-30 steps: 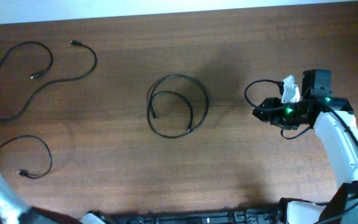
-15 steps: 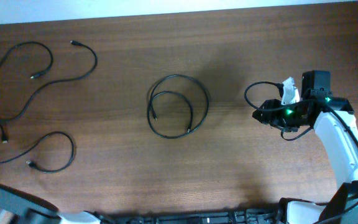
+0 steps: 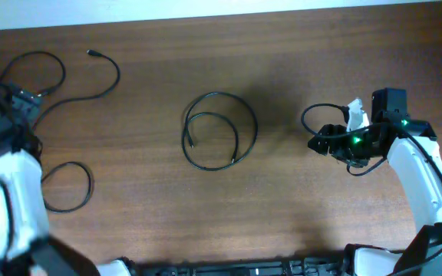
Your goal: Untangle cables
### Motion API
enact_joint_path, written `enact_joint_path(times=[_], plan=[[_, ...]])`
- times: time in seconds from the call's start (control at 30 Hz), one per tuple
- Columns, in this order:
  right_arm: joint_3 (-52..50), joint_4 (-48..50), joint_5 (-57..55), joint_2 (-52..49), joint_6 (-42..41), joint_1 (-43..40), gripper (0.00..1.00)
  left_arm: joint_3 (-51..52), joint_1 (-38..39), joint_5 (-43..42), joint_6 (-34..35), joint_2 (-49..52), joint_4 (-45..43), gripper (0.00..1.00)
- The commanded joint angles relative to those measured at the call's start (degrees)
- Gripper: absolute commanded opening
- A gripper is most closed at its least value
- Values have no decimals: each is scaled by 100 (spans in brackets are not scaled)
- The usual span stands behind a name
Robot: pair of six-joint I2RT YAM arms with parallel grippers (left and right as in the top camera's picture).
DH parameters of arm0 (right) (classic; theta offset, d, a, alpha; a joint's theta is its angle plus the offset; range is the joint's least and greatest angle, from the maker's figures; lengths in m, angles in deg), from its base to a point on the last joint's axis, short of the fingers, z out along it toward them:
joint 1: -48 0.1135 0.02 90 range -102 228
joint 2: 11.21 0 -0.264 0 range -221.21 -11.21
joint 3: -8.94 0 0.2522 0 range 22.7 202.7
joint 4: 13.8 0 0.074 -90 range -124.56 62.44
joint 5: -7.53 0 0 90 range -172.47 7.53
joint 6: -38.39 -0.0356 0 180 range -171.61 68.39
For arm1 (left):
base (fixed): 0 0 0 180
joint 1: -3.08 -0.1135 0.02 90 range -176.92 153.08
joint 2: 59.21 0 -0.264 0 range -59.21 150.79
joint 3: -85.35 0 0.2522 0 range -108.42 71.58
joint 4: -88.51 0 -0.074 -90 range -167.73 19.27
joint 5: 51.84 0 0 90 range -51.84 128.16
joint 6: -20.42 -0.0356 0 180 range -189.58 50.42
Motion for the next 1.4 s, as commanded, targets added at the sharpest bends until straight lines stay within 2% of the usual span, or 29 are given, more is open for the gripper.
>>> enact_joint_path(times=[0.0, 0.07, 0.13, 0.2, 0.27, 0.33, 0.43, 0.47, 0.5, 0.53, 0.57, 0.63, 0.73, 0.8, 0.83, 0.87, 0.9, 0.93, 0.97, 1.0, 1.03, 1.07, 1.13, 1.17, 1.2, 1.23, 1.3, 1.37], plan=[[28, -28, 72, 11, 61, 33, 74, -24, -179, 437, 105, 1220, -824, 84], [28, -26, 72, 11, 61, 33, 74, -24, -573, 431, -946, 1803, -1467, 80], [28, -24, 74, 11, 61, 33, 75, -24, -975, 308, -1335, 2083, -1742, 78], [28, -26, 76, 11, 59, 33, 75, -24, -1211, -133, -2037, 2400, -2249, 77], [28, -26, 74, 11, -17, 33, 74, -120, -1231, -129, -2629, 2765, -2509, 79], [28, -20, 76, 11, -157, 33, 75, -483, -1408, -136, -2688, 3237, -2465, 82], [28, -9, 76, 11, -157, 33, 75, -595, -1532, -133, -2691, 3571, -2496, 80], [28, -9, 76, 11, -160, 33, 75, -595, -1537, -138, -2688, 3613, -2503, 71], [28, -9, 76, 11, -160, 33, 75, -595, -1537, -199, -2686, 3613, -2608, 41], [28, -7, 74, 11, -210, 33, 75, -612, -1537, -450, -2686, 3613, -2765, 24], [28, -4, 74, 11, -389, 33, 75, -627, -1510, -732, -2601, 3613, -3014, 21], [28, -9, 76, 11, -398, 33, 75, -627, -1504, -739, -2118, 3613, -3447, 0], [28, -7, 74, 11, -398, 33, 75, -632, -1497, -737, -1906, 3613, -3956, 0], [28, -26, 98, 11, -400, 33, 75, -632, -1491, -734, -1429, 3613, -4277, 0], [28, -55, 190, 11, -400, 33, 75, -632, -1504, -734, -1019, 3613, -4828, 0], [28, -96, 227, 11, -398, 33, 75, -638, -1504, -743, -682, 3613, -5165, 36], [28, -118, 229, 11, -398, 33, 75, -798, -1497, -1233, -223, 3611, -5298, 41], [28, -118, 249, 11, -400, 33, 75, -935, -1497, -1888, -109, 3611, -5276, 81], [28, -129, 271, 11, -398, 33, 75, -1069, -1497, -2470, -114, 3611, -5189, 99], [28, -181, 269, 11, -393, 33, 75, -1397, -1497, -2671, 61, 3582, -4157, 99], [28, -232, 269, 11, -393, 33, 80, -1659, -1504, -2590, 535, 3517, -3073, 99], [28, -267, 269, 11, -393, 33, 80, -1895, -1486, -2973, 570, 3407, -2308, 99], [28, -264, 267, 11, -396, 33, 81, -2127, -1279, -4419, -74, 2983, -1834, 99], [28, -267, 267, 11, -396, 33, 91, -2127, -990, -4636, -428, 2542, -1375, 99], [28, -267, 264, 11, -393, 33, 98, -2127, -614, -4448, -793, 2083, -704, 99], [28, -267, 264, 11, -393, 33, 98, -2127, -295, -4148, -1088, 1812, -297, 99], [28, -264, 262, 11, -393, 31, 99, -2127, 437, -4116, -2341, 1506, 389, 99], [28, -262, 216, 11, -393, 31, 99, -2124, 1115, -4113, -2857, 1502, 1453, 99]])
